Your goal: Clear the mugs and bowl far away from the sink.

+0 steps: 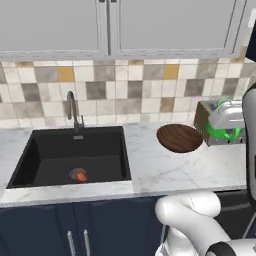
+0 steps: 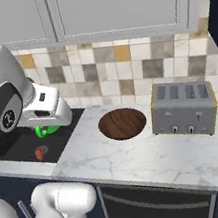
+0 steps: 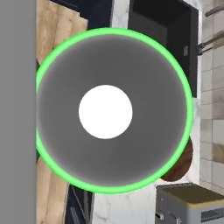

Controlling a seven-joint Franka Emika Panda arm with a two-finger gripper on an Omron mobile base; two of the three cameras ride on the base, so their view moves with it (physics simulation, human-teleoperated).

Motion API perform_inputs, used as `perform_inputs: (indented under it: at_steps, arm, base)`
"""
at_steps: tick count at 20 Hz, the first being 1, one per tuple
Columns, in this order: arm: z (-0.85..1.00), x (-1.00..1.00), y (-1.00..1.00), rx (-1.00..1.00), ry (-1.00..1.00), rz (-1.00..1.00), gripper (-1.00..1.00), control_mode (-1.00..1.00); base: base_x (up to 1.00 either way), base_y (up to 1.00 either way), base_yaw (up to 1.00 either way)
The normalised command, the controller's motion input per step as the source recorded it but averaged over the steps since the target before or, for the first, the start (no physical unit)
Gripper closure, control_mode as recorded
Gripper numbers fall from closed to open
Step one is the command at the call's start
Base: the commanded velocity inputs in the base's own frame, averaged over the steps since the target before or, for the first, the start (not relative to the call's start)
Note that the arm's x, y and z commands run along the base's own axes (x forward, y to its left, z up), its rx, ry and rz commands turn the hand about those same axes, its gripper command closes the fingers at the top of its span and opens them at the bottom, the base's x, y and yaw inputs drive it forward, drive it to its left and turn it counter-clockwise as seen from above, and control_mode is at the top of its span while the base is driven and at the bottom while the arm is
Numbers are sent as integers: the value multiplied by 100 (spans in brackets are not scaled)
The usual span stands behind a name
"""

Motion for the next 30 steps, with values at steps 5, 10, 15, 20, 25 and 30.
perform_inputs:
  at_steps: [5,10,15,20,25,30]
  arm:
    - [0,0,0,0,0,0,100,100]
    - [0,0,0,0,0,0,100,100]
    - [0,0,0,0,0,0,100,100]
    - [0,0,0,0,0,0,100,100]
    - [0,0,0,0,0,0,100,100]
    - [0,0,0,0,0,0,100,100]
  base:
    - [0,0,-100]
    - [0,0,-100]
    - [0,0,-100]
    - [0,0,-100]
    - [0,0,-100]
    - [0,1,-100]
